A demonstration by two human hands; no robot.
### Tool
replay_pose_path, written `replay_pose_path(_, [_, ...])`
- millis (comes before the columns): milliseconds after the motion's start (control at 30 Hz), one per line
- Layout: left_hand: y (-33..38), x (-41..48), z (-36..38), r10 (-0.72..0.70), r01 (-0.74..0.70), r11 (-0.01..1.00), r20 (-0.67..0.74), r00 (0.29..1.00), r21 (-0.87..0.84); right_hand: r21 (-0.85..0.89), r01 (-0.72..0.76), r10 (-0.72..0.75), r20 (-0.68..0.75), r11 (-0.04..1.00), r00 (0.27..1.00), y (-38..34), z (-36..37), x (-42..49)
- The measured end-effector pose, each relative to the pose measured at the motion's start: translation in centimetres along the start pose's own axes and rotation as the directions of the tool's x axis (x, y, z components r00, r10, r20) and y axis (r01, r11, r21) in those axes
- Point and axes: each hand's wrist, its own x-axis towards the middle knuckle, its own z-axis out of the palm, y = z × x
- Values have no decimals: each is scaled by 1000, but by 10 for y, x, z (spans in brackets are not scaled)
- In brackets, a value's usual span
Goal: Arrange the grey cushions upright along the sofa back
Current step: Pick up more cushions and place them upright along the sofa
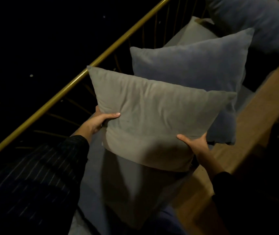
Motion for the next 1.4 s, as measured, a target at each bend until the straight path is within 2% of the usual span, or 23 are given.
replay_pose_path(200, [-4,-33,4,176,-181,983,-249,952,0,44,92,-86,-119,995,989,-39,9,-29])
replay_pose_path(333, [-21,-71,-22,235,-225,972,-303,924,68,-108,155,-166,-104,982,981,-78,17,-39])
replay_pose_path(500, [-77,-124,-69,149,-174,985,-476,867,-9,-289,310,-284,127,906,950,-118,64,-50])
replay_pose_path(667, [-144,-155,-91,-46,-52,988,-588,807,-147,-376,355,-220,357,856,908,-105,113,-60])
replay_pose_path(767, [-195,-157,-83,-166,16,966,-566,808,-259,-458,339,-137,418,822,898,-84,123,-59])
replay_pose_path(933, [-232,-167,-47,-325,148,909,-441,837,-390,-579,305,-24,441,756,897,-60,116,-51])
replay_pose_path(1033, [-244,-158,-28,-332,166,918,-467,820,-361,-619,305,-30,413,724,910,-57,104,-45])
replay_pose_path(1200, [-242,-133,-7,-175,76,971,-458,872,-228,-633,269,-60,332,726,942,-55,81,-23])
replay_pose_path(1333, [-248,-120,18,-259,219,961,-278,925,-168,-709,193,24,283,678,959,-34,85,-28])
replay_pose_path(1400, [-234,-125,28,-291,293,956,-262,920,-30,-715,179,-4,239,676,971,-28,89,-42])
